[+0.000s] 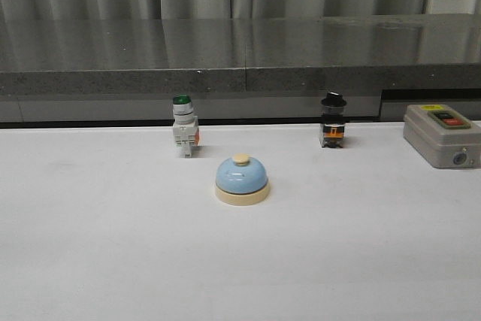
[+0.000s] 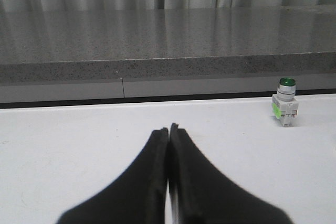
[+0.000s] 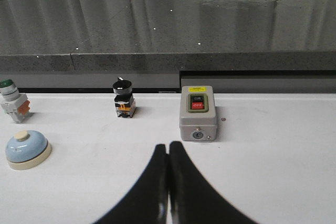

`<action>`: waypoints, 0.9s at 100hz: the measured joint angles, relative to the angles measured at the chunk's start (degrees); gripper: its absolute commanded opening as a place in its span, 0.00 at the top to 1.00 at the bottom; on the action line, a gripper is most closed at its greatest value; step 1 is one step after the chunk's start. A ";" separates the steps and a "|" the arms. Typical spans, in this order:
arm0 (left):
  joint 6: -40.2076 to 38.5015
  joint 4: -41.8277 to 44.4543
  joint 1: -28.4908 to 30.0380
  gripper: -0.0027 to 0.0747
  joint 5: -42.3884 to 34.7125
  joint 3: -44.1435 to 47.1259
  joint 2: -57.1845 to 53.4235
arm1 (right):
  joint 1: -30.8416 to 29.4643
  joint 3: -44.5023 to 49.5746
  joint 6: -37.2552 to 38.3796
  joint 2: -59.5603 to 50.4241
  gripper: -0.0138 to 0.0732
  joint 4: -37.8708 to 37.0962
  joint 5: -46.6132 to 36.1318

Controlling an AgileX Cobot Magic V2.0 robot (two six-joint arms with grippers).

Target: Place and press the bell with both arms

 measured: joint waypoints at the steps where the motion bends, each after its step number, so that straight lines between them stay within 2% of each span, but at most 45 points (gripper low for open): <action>1: 0.00 0.00 0.00 0.99 0.00 0.00 0.00 | 0.07 0.19 0.00 0.00 0.91 0.00 -0.21; 35: 0.00 0.00 0.00 0.99 0.00 0.00 0.00 | 0.07 7.27 0.00 -0.12 0.91 0.00 -8.46; 90: 0.00 0.00 0.00 0.99 0.00 0.00 0.00 | 0.07 7.54 0.00 -0.12 0.91 0.00 -9.26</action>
